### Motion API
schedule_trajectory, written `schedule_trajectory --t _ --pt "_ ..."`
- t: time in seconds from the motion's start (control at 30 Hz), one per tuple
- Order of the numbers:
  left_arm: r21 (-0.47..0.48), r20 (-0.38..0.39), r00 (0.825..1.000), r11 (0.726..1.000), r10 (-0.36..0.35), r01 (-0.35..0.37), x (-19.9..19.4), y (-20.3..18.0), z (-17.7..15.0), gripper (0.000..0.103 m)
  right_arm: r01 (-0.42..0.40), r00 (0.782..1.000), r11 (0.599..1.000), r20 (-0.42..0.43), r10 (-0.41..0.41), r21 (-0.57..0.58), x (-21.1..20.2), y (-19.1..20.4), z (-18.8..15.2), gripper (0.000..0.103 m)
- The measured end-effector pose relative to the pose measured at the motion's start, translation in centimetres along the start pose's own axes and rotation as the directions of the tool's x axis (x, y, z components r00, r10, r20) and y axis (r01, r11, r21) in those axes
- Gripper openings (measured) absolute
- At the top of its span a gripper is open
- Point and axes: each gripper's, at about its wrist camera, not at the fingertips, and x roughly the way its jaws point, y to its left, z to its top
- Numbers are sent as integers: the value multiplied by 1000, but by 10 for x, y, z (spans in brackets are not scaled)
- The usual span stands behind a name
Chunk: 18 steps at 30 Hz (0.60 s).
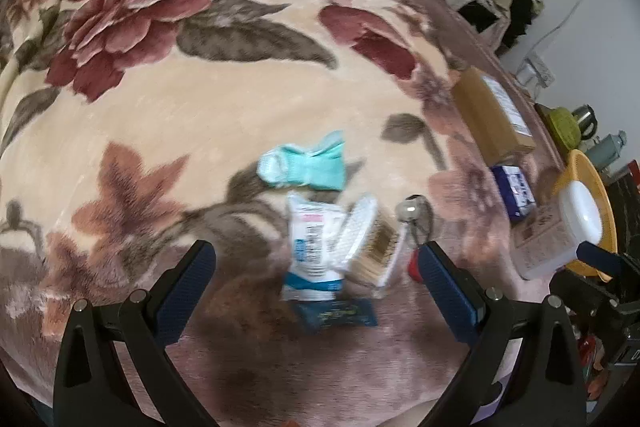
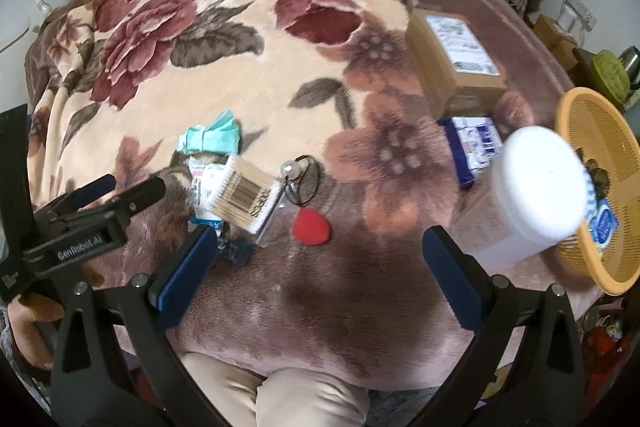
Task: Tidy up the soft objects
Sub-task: 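Grasp the white gauze dressing pack with the left tool while the right tool grasps the red sponge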
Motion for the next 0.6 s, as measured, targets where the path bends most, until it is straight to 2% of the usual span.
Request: schedule_trajectory --t 0.27,0.6 --pt "-51 -36 999 998 28 -29 22 29 -8 101 -22 999 1000 -50 21 -14 30 10 -5 103" --pt "-70 -74 997 997 31 -36 57 32 -16 101 -44 994 999 -100 44 4 55 6 -13 103"
